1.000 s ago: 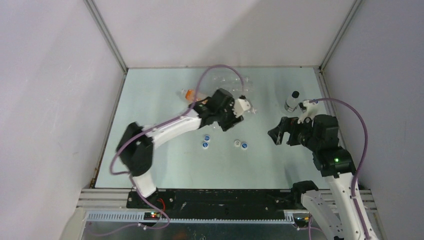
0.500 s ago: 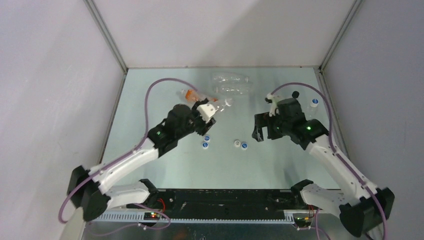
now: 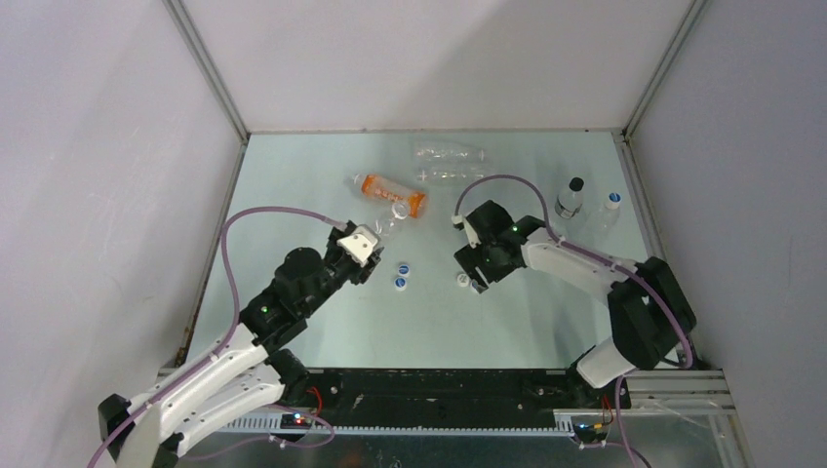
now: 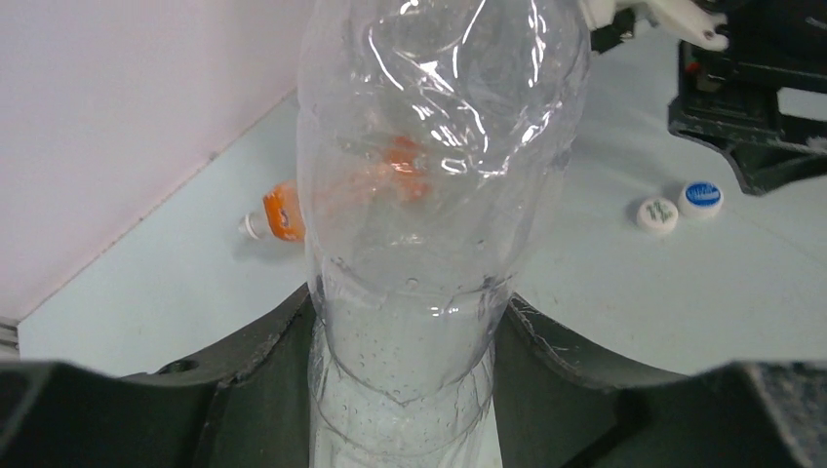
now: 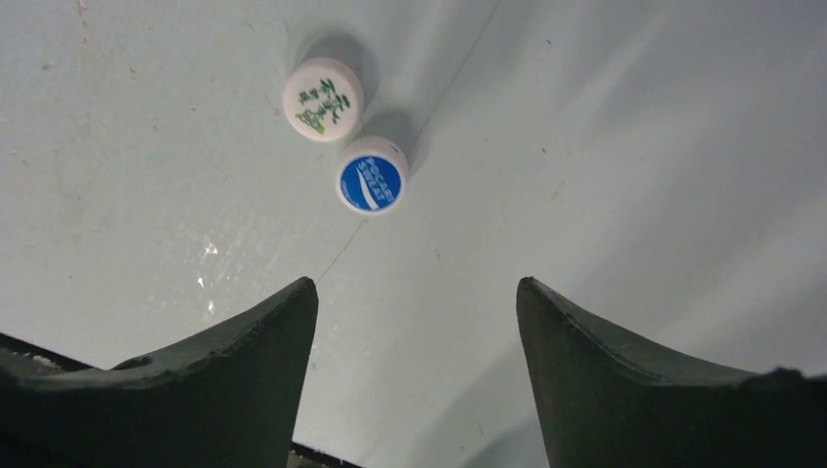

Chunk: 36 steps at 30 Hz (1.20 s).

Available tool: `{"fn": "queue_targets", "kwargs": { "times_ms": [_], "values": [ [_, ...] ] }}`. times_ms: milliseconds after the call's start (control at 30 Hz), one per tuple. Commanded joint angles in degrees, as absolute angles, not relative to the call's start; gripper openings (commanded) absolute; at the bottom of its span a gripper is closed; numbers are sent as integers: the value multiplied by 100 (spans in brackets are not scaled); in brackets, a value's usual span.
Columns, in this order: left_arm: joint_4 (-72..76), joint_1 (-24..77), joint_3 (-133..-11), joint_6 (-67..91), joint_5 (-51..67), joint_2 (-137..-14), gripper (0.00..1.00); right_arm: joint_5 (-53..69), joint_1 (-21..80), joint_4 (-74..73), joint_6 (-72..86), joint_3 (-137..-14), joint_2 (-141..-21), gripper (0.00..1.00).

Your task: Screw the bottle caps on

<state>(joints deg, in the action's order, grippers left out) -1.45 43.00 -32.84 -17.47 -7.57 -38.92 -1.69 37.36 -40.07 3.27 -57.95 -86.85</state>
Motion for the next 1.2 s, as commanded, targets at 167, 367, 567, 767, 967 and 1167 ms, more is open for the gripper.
{"fn": "queue_targets", "kwargs": {
  "times_ms": [167, 367, 567, 767, 967, 1167],
  "values": [
    [-721, 4297, -3451, -1995, -333, -3768, 14, -65, 3874, -3439, 31, -6204, -9464, 64],
    [-731, 4290, -3422, -1994, -379, -3848, 19, 124, 3867, -3355, 17, -6244, -9759, 56],
    [-675, 4291, -3410, -2046, -356, -3973, 22, 195, 3875, -3243, 15, -6240, -9947, 52],
    [-614, 4290, -3364, -1921, -500, -4116, 21, 262, 3866, -3220, 17, -6234, -10065, 43],
    [-1039, 4296, -3640, -1690, -443, -4333, 6, 358, 3845, -3331, 13, -6238, -9935, 30],
    [-1203, 4280, -3815, -1775, 33, -4521, 0, 558, 3818, -3558, -60, -6238, -9139, 13]
  ]
}}
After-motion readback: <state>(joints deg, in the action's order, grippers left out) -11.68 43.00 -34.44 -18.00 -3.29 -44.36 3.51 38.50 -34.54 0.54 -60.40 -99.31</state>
